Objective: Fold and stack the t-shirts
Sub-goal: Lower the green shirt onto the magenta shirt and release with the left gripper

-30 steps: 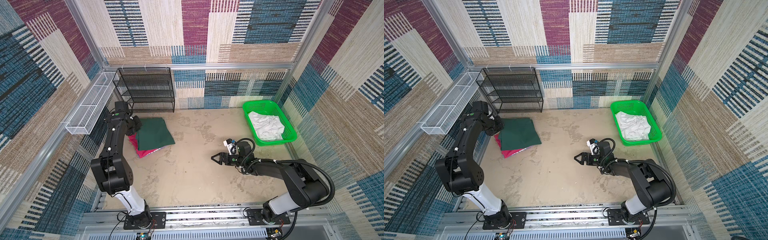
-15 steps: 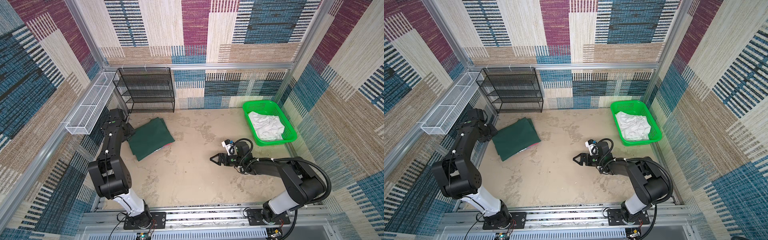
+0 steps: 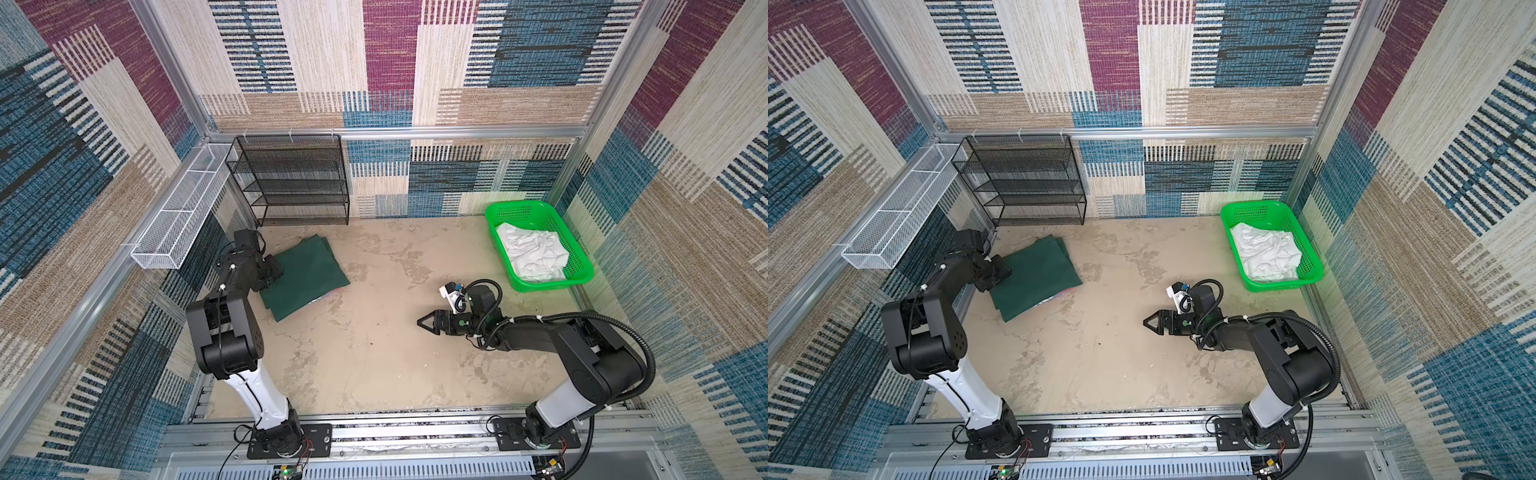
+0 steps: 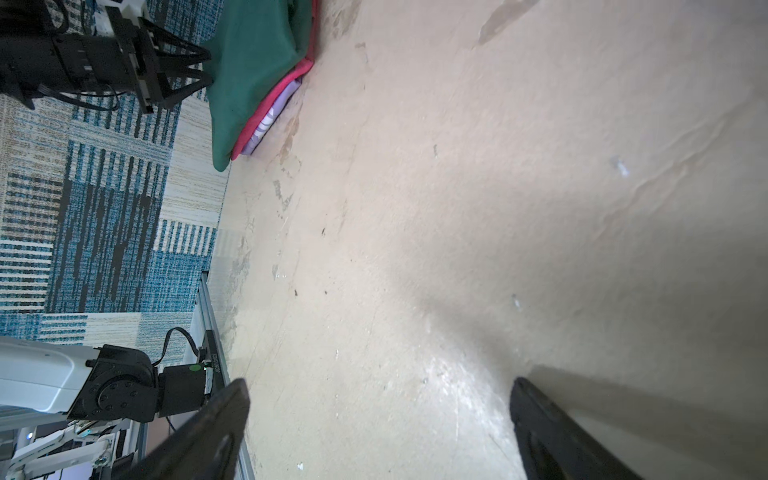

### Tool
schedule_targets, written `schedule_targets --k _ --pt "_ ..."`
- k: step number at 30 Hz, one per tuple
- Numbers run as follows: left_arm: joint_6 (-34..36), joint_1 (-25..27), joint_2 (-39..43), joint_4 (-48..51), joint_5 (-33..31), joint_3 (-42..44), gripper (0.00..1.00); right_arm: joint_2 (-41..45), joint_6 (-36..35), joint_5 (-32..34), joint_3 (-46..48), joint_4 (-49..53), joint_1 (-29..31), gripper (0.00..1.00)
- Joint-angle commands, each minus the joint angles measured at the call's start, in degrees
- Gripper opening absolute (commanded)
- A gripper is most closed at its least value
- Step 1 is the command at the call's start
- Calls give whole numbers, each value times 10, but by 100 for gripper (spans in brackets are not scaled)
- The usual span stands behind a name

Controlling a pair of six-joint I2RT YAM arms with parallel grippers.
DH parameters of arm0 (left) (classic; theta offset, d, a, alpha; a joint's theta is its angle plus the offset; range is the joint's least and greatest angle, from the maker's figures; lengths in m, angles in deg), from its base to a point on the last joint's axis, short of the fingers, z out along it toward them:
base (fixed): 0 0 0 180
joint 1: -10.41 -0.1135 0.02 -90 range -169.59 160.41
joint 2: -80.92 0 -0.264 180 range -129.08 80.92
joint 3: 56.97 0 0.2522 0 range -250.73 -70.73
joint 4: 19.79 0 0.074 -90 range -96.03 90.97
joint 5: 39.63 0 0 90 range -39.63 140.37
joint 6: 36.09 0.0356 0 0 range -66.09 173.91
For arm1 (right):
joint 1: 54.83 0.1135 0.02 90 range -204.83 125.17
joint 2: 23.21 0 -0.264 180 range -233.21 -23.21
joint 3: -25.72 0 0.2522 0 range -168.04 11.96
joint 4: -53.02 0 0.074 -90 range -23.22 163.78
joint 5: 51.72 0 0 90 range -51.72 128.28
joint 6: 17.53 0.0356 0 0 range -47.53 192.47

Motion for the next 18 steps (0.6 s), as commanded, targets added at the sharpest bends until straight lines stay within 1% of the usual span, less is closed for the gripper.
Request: schedule_targets --k 1,8,13,18 --pt "-2 -2 -30 -27 -30 -34 43 7 -4 4 2 0 2 99" --pt "17 -2 -104 28 -75 -126 44 -6 10 4 14 -23 2 99" --pt "27 -3 -135 30 -97 -144 45 -27 15 -6 5 -35 2 99" --pt "34 -3 -158 49 -94 -167 45 -34 3 -6 -6 -19 2 99"
